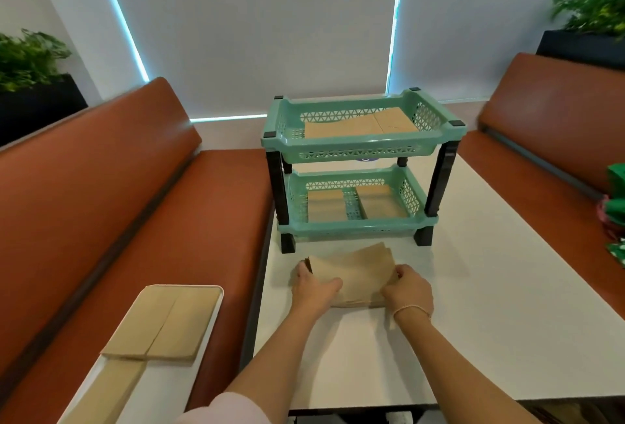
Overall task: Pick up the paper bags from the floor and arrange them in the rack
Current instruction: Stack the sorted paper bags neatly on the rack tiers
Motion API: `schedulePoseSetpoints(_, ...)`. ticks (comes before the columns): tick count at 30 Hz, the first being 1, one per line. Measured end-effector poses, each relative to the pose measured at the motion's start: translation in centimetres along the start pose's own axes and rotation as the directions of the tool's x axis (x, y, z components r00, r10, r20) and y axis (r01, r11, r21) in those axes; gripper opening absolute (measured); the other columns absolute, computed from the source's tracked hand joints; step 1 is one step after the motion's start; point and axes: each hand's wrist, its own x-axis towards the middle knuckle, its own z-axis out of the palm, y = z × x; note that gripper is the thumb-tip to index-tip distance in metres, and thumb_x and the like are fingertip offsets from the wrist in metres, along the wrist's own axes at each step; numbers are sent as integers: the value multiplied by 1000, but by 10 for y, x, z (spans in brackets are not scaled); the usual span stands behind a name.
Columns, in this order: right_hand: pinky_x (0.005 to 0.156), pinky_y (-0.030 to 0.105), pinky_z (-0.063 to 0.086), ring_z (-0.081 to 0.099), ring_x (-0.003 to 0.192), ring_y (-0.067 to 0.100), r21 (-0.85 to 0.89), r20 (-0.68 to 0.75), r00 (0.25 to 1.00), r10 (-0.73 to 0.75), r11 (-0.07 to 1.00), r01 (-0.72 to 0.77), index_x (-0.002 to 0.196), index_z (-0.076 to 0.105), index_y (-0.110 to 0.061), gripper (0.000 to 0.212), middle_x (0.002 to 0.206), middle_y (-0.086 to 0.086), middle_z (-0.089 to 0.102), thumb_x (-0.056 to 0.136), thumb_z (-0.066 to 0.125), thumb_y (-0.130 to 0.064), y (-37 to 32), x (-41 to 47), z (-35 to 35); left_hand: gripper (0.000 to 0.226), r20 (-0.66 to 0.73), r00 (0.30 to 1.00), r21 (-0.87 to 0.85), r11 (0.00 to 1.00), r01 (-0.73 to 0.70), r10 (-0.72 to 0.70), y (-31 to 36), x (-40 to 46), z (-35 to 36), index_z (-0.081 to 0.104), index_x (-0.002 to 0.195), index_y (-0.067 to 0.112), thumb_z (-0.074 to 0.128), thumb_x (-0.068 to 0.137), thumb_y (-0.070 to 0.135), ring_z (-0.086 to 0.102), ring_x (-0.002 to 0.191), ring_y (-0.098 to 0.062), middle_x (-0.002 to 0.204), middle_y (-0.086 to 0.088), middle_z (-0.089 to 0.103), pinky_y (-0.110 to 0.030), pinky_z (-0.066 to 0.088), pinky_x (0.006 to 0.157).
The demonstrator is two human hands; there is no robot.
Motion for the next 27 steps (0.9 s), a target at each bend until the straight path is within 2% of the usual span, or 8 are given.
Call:
schedulePoseSetpoints(3,67,28,40,57,94,33,-18,-24,1000,-10,1000,9,115,59,-15,38,101,16,63,81,48,-1,1,0,2,78,-15,999,344,939,-25,32,-2,1,0,24,143,12,58,79,41,27,129,-29,135,-11,34,-37,36,100)
schedulePoseSetpoints(6,70,30,43,59,97,34,50,-37,999,-25,998,27,119,58,-11,41,106,16,64,81,49,2,-2,-5,1,78,-19,1000,392,920,-6,14,-3,1,-1,26,144,16,55,78,46,23,126,-29,133,-9,31,-37,36,100)
schedulePoseSetpoints(10,87,32,45,57,105,33,187,25,1000,-12,982,7,124,54,-3,48,115,18,62,78,52,7,-3,-6,-5,74,-32,999,354,935,-4,16,-4,-1,-1,33,139,24,60,73,44,24,123,-28,130,-6,33,-40,38,100)
schedulePoseSetpoints(13,75,31,45,54,85,29,177,114,993,-30,984,9,102,62,0,31,95,17,62,74,52,9,1,-7,-14,75,-20,1000,312,950,-10,17,-4,-6,-2,33,137,28,63,70,40,24,122,-26,130,-5,33,-41,37,101)
schedulePoseSetpoints(16,66,30,42,50,78,26,230,168,983,-71,973,31,88,59,-4,21,79,9,56,75,50,10,10,-7,-23,75,-29,999,268,963,-30,39,-3,-12,-5,33,137,27,65,70,35,23,124,-26,133,-4,34,-41,37,101)
schedulePoseSetpoints(21,80,28,40,54,94,26,311,192,971,-142,947,77,108,60,-12,43,95,4,59,80,43,15,25,-16,-32,59,-29,980,71,979,-193,196,-10,-28,-10,49,128,16,71,73,22,36,124,-24,125,-6,48,-40,42,102)
schedulePoseSetpoints(24,82,32,45,57,97,31,352,198,968,-151,933,73,97,60,-13,37,95,9,61,81,44,16,32,-25,-33,53,38,979,-73,978,-196,199,-14,-43,-12,51,125,20,74,77,17,55,109,-17,116,1,59,-29,47,94)
schedulePoseSetpoints(27,79,29,42,55,91,25,412,202,968,-149,910,54,98,60,-10,34,94,7,60,78,51,17,33,-40,-36,50,27,975,-130,968,-215,220,-19,-56,-15,51,125,18,71,80,11,56,100,-12,113,2,62,-20,44,84)
